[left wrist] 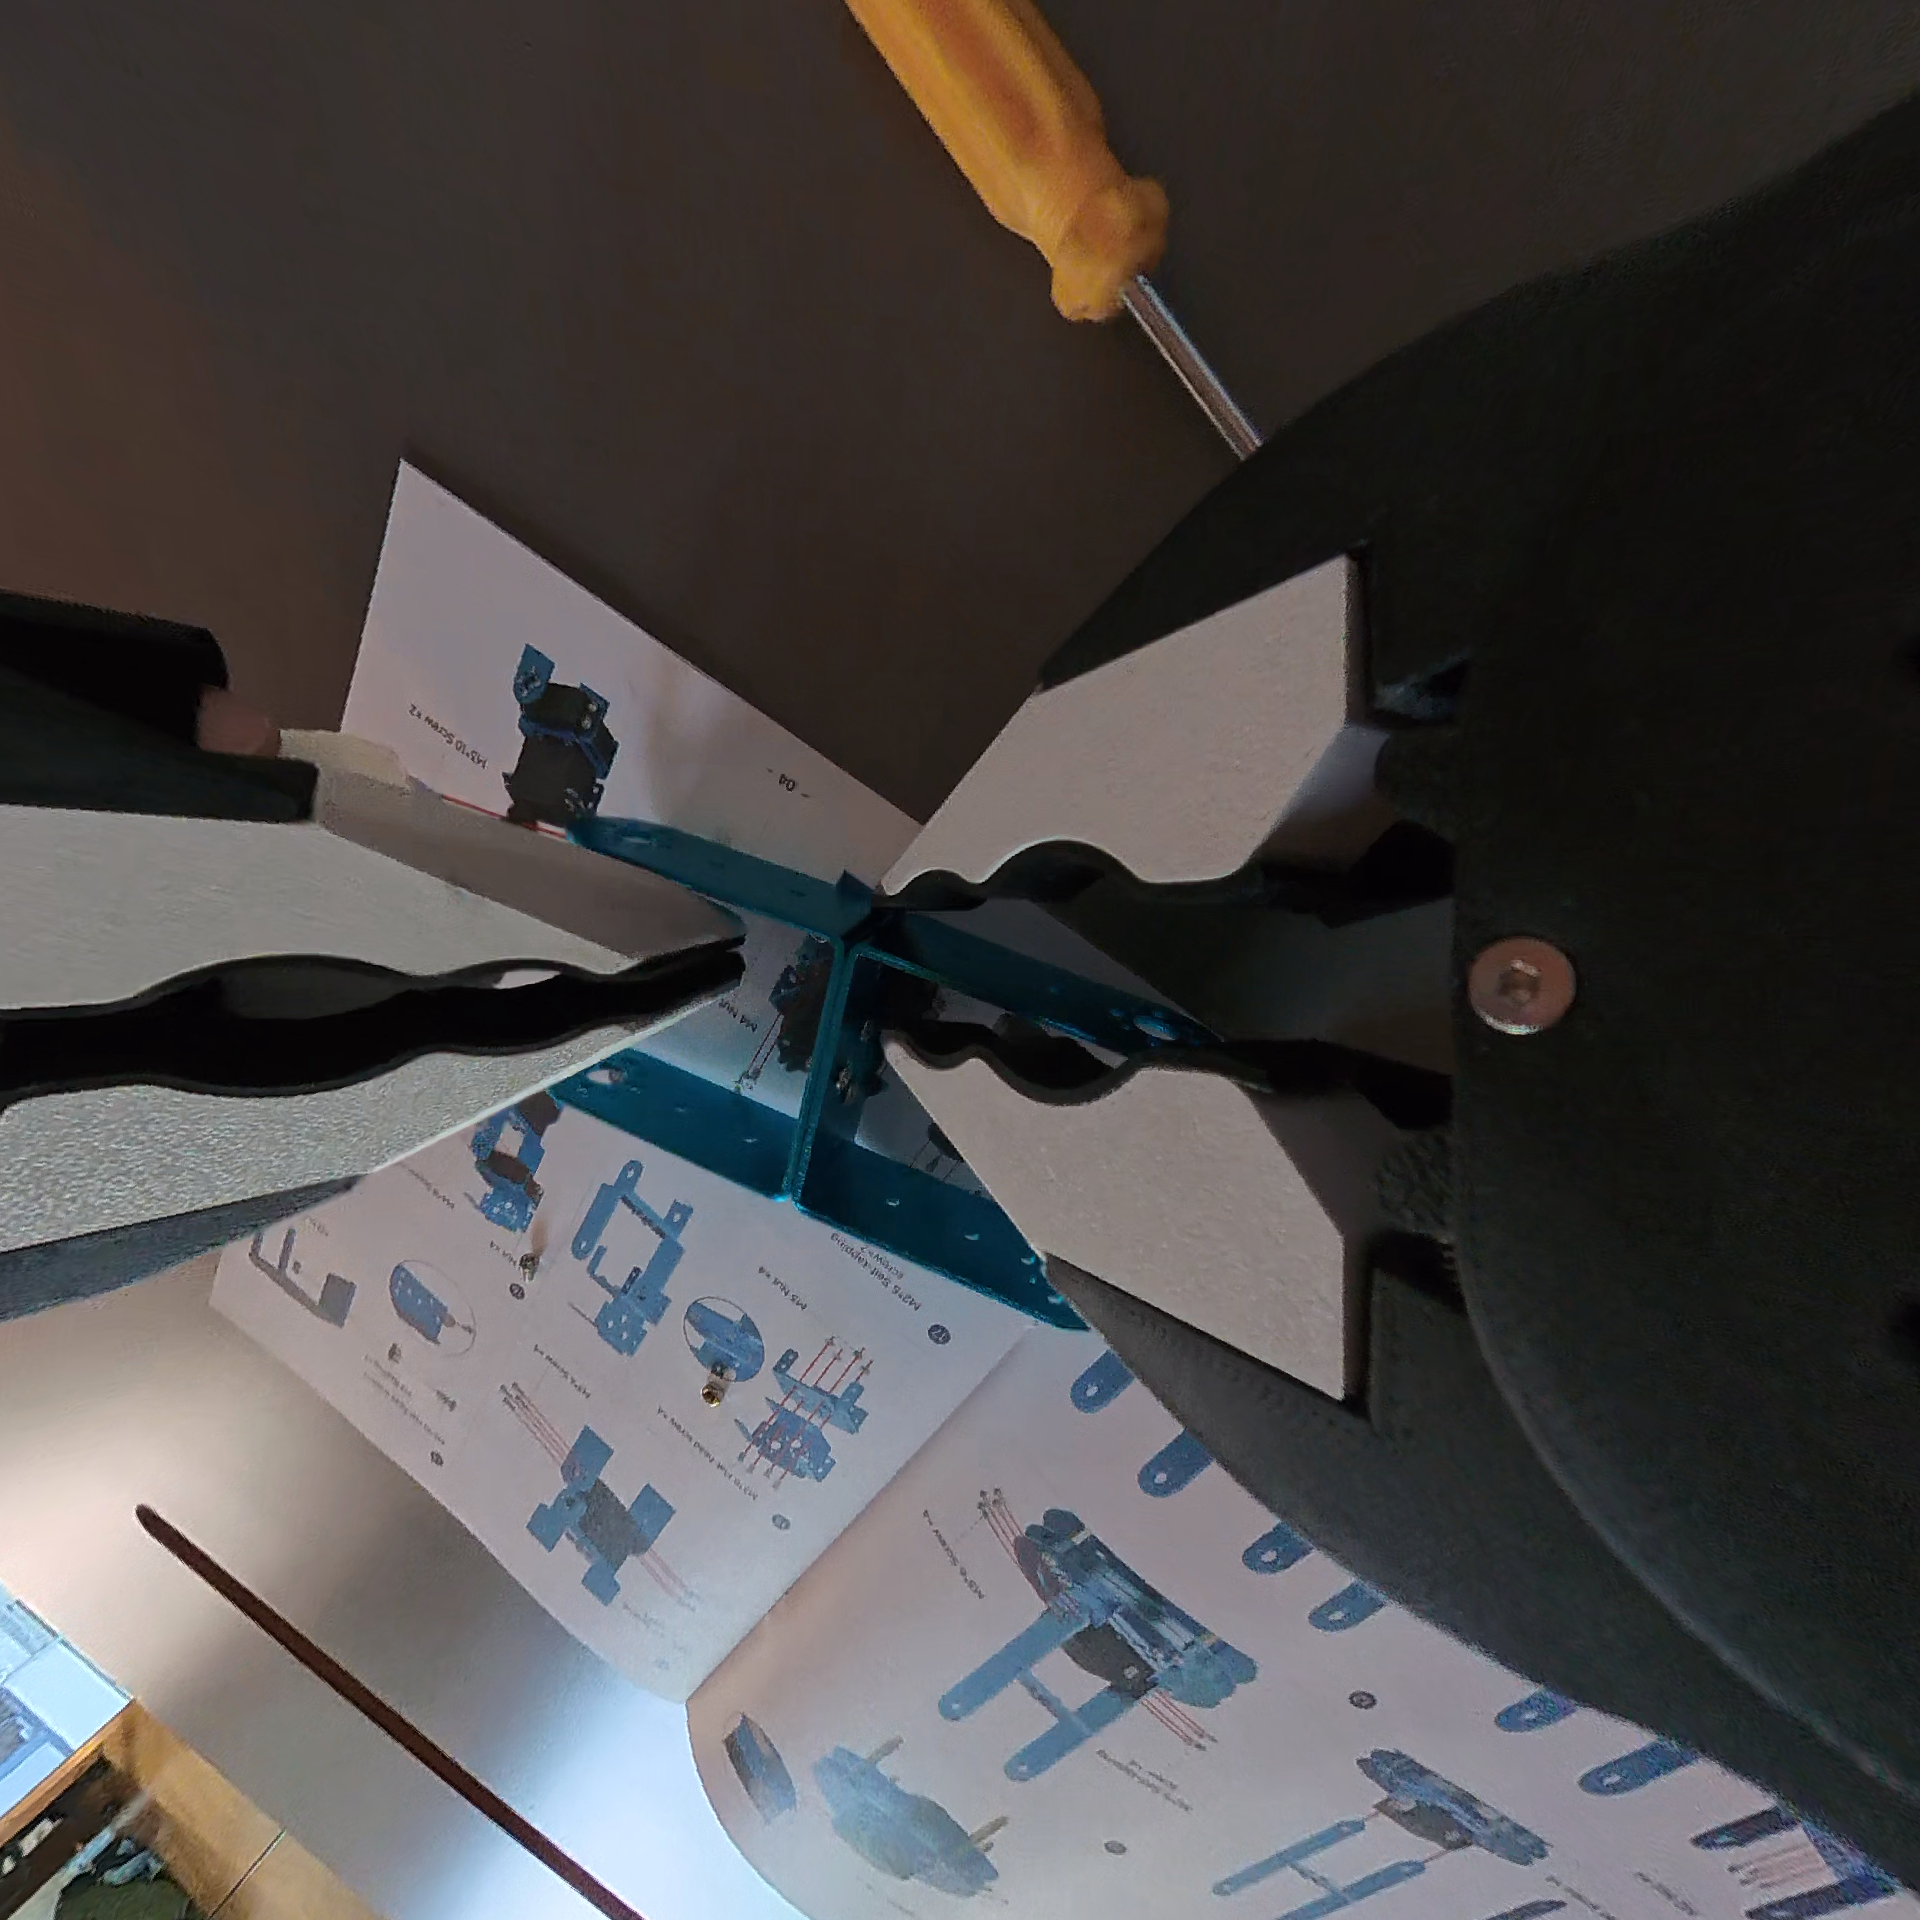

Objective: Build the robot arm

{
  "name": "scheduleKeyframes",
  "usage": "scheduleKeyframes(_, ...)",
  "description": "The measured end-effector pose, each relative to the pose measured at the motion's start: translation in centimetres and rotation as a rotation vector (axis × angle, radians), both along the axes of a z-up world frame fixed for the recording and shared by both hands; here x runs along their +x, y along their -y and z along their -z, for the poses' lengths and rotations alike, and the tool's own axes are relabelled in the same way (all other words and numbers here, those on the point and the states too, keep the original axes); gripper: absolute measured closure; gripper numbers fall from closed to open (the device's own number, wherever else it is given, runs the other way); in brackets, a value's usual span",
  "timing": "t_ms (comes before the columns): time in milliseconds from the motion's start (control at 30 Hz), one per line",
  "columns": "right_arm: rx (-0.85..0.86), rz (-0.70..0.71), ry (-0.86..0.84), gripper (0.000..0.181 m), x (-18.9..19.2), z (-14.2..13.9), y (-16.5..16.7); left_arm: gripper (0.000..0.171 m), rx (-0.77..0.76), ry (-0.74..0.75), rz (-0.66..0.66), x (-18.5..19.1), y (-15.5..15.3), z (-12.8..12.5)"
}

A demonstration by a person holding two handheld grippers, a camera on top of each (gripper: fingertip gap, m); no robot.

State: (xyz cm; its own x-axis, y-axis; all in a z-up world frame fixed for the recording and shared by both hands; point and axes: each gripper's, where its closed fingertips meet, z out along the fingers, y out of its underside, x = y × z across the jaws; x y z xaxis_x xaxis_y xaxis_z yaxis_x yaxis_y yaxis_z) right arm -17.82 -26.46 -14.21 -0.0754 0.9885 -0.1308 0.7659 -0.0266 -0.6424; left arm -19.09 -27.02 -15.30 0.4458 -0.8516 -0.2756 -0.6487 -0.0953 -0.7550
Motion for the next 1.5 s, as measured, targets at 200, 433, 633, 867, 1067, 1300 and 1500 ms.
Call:
scheduleKeyframes(200,-0.022,-0.033,-0.026,0.178,-0.9,0.0,1.5,0.148,-0.034,0.003,0.024,-0.5,1.1,0.2)
scheduleKeyframes(433,0.131,-0.108,0.0,0.167,-0.1,0.9,0.7,0.145,-0.012,0.003,0.02,-0.6,1.0,0.0)
scheduleKeyframes(633,0.24,-0.315,0.107,0.166,-0.3,-0.1,1.0,0.145,0.017,0.014,0.025,-0.6,1.0,-0.3)
scheduleKeyframes(867,0.323,-0.483,0.24,0.17,-0.3,1.0,0.6,0.144,0.052,0.058,0.005,-1.0,1.0,-1.1)
scheduleKeyframes(1067,0.332,-0.531,0.292,0.172,-0.5,1.6,0.4,0.141,0.049,0.077,-0.012,-1.2,0.8,-1.4)
scheduleKeyframes(1300,0.324,-0.557,0.308,0.176,-0.5,1.8,0.6,0.141,0.053,0.077,-0.02,-1.3,0.7,-1.4)
scheduleKeyframes(1500,0.304,-0.522,0.291,0.181,-0.3,1.7,0.6,0.141,0.054,0.074,-0.018,-1.3,0.7,-1.3)
